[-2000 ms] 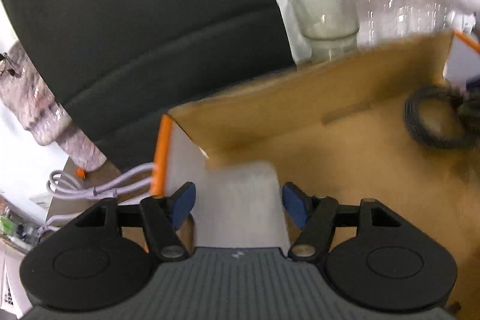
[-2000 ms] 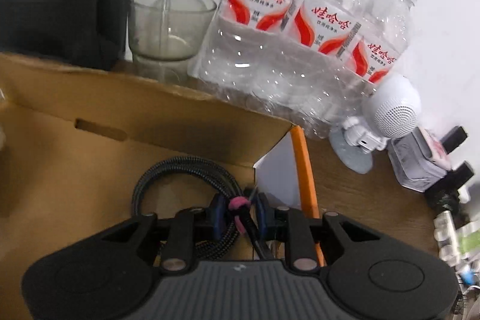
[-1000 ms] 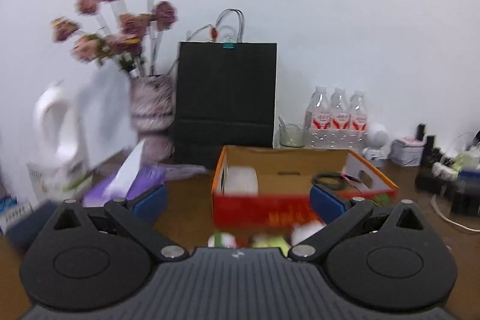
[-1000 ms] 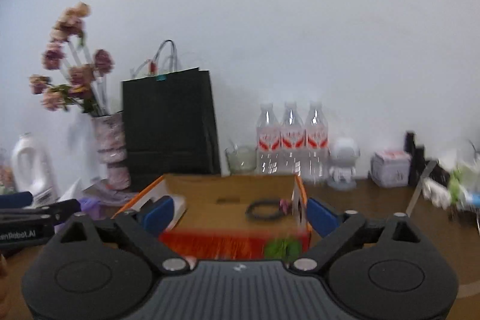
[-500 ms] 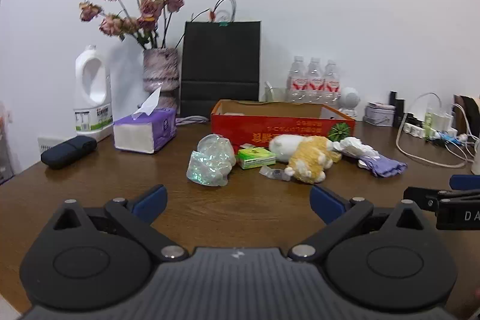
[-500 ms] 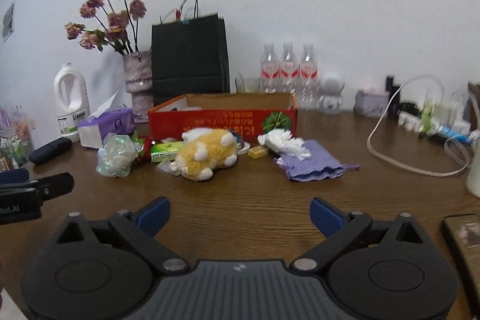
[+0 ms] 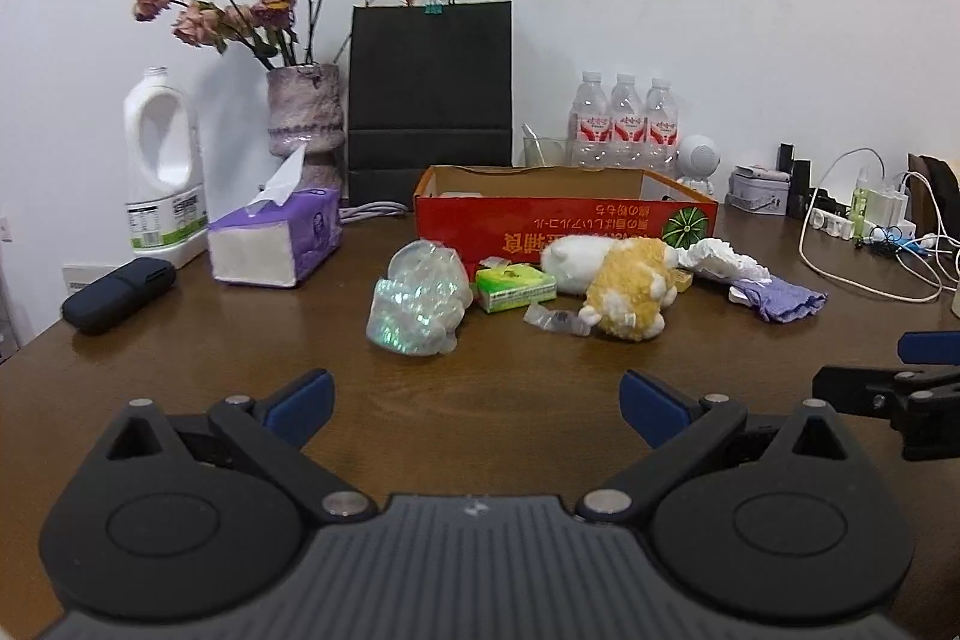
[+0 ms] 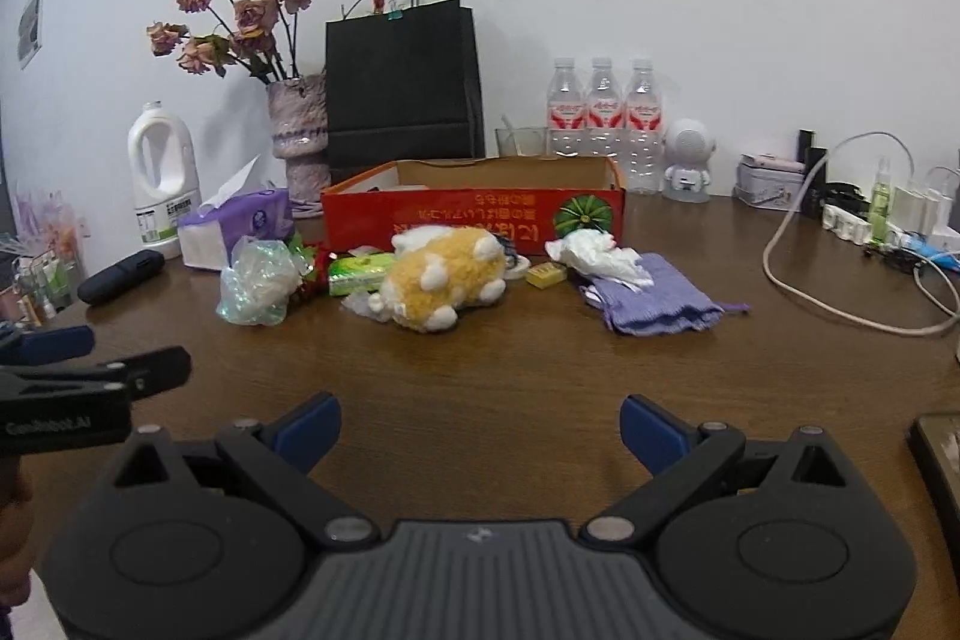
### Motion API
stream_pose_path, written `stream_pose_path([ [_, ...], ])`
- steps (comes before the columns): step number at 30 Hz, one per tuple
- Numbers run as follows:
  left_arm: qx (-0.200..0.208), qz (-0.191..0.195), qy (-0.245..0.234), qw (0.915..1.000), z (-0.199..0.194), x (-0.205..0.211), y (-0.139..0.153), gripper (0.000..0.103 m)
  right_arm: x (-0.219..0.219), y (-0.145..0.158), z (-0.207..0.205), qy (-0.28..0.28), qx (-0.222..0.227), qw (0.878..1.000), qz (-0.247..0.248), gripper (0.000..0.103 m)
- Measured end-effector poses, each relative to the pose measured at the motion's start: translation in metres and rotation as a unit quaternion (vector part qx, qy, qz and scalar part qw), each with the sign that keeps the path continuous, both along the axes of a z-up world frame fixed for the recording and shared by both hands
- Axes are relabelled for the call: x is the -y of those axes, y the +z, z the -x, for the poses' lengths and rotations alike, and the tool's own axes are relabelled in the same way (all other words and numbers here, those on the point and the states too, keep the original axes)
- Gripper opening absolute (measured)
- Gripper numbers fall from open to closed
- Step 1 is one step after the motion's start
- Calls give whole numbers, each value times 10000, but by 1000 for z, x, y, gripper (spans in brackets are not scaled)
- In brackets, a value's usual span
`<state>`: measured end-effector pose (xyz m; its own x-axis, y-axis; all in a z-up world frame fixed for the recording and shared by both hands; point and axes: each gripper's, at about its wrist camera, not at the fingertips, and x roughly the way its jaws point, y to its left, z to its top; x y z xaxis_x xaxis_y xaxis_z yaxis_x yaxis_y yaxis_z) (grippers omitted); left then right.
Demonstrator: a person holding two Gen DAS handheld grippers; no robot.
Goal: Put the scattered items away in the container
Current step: 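Grasp the clear plastic bag with the left tool while the right tool grasps the plush toy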
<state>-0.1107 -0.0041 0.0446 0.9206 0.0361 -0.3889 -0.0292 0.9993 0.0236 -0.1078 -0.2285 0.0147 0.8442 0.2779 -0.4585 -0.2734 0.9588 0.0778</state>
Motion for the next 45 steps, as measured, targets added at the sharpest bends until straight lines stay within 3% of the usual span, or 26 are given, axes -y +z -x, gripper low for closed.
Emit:
stream_pose_path([
  [6,-177,-409,-75,9990,-78,-15,8,103,-15,4,-52,214,-293,9993,-87,100],
  [9,-445,-355,-63,9984,-122,-28,6,103,-29,3,-89,294,-407,9986,-151,98],
  [14,-997,243,-27,9947,-159,-49,-6,68,-61,-2,-144,264,-703,9965,-363,92],
  [15,-1053,331,-55,9939,-160,-51,-9,56,-68,-4,-151,272,-754,9961,-373,91],
  [17,-994,353,-73,9944,-156,-52,-11,43,-80,-10,-162,145,-776,9966,-253,91],
  [19,-899,332,-35,9954,-150,-51,-10,36,-87,-18,-169,-10,-835,9965,-70,76],
  [20,-877,341,-17,9956,-147,-50,-8,33,-88,-22,-171,-37,-896,9960,-39,55],
  [21,-853,364,-6,9957,-143,-50,-5,30,-84,-22,-170,-54,-935,9955,-123,50],
  [24,-754,420,-26,9963,-125,-47,5,30,-66,-7,-152,-117,-661,9975,-213,48],
  [28,-488,456,-264,9974,-93,-36,23,30,-33,37,-112,72,-398,9988,-276,47],
  [31,-463,432,-414,9971,-75,-23,27,30,-13,60,-84,81,-256,9994,-218,39],
  [35,-554,578,-666,9946,-58,-9,26,30,7,60,-72,-45,-332,9982,-492,38],
  [39,-681,430,-988,9918,-55,9,16,32,-1,59,-100,-84,-300,9976,-616,38],
  [41,-748,345,-1000,9916,-56,14,10,34,-17,60,-131,-134,-242,9990,-346,38],
  [45,-893,422,-878,9912,-63,13,-1,34,-36,46,-198,-240,-552,9977,-326,38],
])
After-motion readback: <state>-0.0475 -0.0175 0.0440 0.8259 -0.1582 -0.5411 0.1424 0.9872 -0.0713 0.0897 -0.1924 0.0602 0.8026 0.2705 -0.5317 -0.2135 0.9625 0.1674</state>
